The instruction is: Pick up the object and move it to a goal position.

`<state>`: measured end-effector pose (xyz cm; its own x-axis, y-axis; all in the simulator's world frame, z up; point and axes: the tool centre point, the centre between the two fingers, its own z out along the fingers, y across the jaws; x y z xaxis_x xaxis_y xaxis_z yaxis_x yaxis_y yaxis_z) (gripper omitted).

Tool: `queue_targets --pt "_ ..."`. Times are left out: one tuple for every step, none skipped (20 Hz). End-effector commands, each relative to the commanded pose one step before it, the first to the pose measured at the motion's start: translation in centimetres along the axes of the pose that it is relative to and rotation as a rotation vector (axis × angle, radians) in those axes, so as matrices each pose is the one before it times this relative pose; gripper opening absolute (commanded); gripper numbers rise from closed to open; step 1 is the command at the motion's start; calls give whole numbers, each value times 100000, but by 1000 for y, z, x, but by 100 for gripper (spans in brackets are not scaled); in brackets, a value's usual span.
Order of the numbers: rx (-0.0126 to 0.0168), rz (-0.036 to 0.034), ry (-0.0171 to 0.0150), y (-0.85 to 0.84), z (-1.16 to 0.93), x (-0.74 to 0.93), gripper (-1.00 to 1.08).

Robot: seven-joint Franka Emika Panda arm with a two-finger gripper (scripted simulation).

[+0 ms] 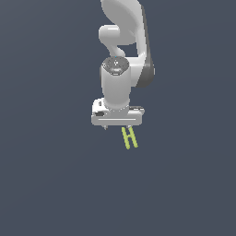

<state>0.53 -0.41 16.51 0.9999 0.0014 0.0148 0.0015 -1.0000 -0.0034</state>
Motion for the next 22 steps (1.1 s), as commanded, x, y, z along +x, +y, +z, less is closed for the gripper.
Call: queue_targets --pt "0 0 0 1 0 0 100" --pt "-62 17 -24 28 13 -3 100" --pt "-184 57 -76 85 41 -7 100" --pt "-288 88 -118 139 64 -13 100" --pt "-404 122 -165 192 90 -19 100" --pt "-520 153 -212 244 117 -24 100" --pt "-606 172 -247 281 139 -28 100" --pt "-514 139 -208 235 120 -25 100" --pt "-394 99 -160 177 95 -20 100" --pt "-273 61 -111 118 70 -14 100" --pt "-141 24 -57 61 40 -9 100" --pt "0 0 0 12 6 -4 100" --pt "61 -19 25 -50 -18 9 100" --pt "89 17 37 -24 -45 10 100" --pt "0 0 0 3 10 -2 100" --pt "13 -154 1 -60 65 -17 100" --pt "3 -249 -7 -98 124 -30 100" --pt "19 -365 -4 -148 177 -43 100" --pt "36 -477 -1 -197 228 -57 100" --pt "52 -596 2 -249 280 -71 100" --pt "69 -711 4 -299 331 -86 100" --pt "84 -819 5 -345 381 -102 100"
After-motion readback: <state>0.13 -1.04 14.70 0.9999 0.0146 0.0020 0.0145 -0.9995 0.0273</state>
